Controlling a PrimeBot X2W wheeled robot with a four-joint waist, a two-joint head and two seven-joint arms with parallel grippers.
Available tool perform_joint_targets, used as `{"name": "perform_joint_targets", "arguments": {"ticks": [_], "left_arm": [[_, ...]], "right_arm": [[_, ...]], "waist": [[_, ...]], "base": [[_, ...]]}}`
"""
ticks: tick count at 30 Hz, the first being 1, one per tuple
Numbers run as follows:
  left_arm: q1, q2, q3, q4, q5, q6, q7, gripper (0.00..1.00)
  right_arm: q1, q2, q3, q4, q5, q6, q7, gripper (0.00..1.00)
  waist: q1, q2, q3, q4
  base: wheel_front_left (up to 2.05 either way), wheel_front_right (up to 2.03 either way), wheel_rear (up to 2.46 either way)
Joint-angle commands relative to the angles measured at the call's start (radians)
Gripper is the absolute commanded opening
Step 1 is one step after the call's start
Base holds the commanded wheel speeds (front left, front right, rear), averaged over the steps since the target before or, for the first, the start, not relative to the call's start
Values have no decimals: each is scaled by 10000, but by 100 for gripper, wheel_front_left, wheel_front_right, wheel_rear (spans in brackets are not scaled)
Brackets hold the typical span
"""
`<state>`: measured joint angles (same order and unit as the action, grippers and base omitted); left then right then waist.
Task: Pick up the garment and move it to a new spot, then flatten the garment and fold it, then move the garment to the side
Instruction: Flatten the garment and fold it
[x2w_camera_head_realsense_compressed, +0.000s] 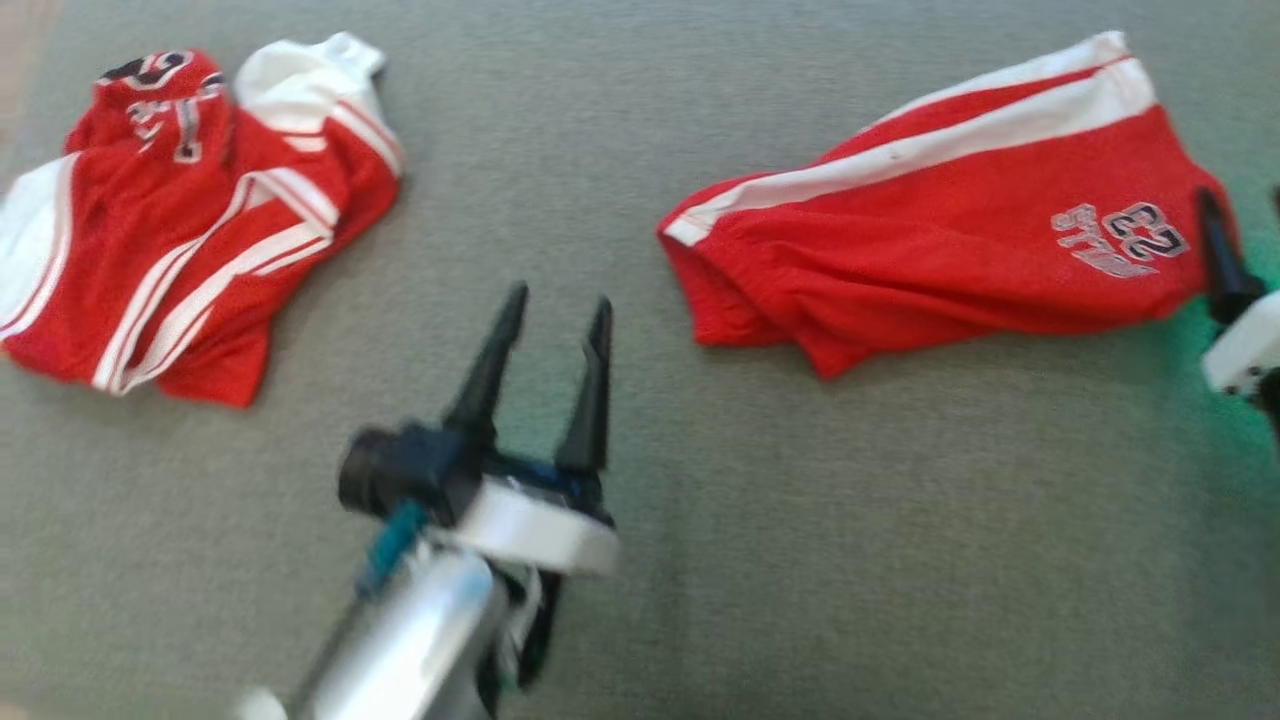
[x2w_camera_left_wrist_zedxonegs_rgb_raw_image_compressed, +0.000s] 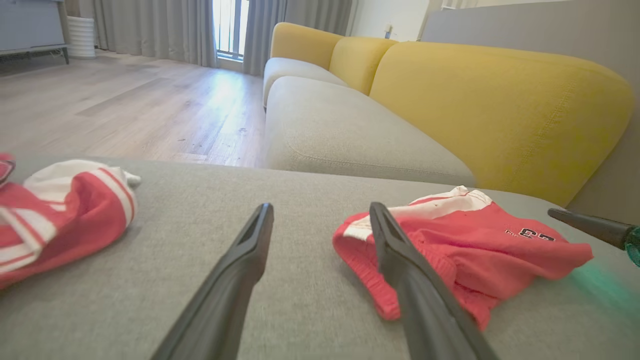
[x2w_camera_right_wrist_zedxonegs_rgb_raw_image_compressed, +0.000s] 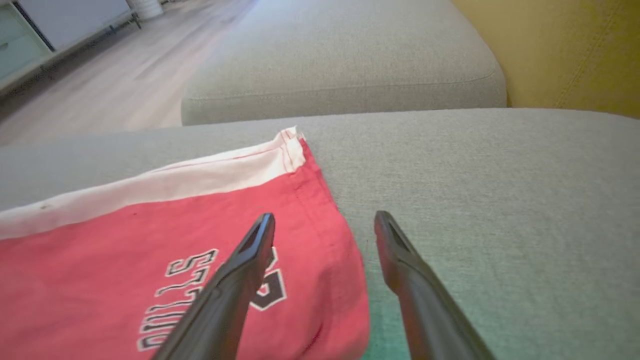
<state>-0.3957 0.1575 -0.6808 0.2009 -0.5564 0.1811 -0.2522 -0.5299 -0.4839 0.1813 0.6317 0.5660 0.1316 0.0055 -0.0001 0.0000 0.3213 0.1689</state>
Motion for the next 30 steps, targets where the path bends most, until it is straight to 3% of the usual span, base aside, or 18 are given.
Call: {"name": "perform_joint_targets", "arguments": {"ticks": [1, 5, 14, 15, 16, 17, 24, 30], "left_arm": [[227, -102, 447, -537, 340, 69, -92, 100], [1241, -606, 723, -1245, 1372, -98, -93, 100], [1875, -996, 1198, -1549, 2163, -418, -94, 100], [1910, -1011, 1247, -1562, 2213, -447, -94, 100], [1944, -1023, 1300, -1568, 2251, -471, -94, 100], [1978, -1033, 1363, -1574, 2288, -483, -94, 100], [2143, -1061, 1679, -1523, 2484, -633, -95, 100], [2156, -1069, 1864, -1469, 2604, -790, -95, 100]], "right_arm": [[-266, -335, -36, -30, -115, -9, 93, 100], [-863, -541, -366, 1019, -315, -9, 484, 100], [-1398, -746, -530, 2615, -382, -9, 887, 100], [-1410, -712, -519, 2728, -366, -9, 874, 71], [-1417, -665, -522, 2825, -319, -9, 862, 24], [-1422, -613, -492, 2882, -281, -9, 834, 0], [-1476, -525, -350, 3089, -46, -9, 392, 0], [-1530, -937, -267, 3460, -179, -9, -22, 0]], "waist": [[1, 0, 78, 337], [1, 0, 247, 1044], [1, 0, 389, 1780], [1, 0, 380, 1793], [1, 0, 365, 1789], [1, 0, 344, 1757], [1, 0, 126, 1195], [1, 0, -38, 413]], "base": [[0, 0, 0], [0, 0, 0], [0, 0, 0], [0, 0, 0], [0, 0, 0], [0, 0, 0], [0, 0, 0], [0, 0, 0]]}}
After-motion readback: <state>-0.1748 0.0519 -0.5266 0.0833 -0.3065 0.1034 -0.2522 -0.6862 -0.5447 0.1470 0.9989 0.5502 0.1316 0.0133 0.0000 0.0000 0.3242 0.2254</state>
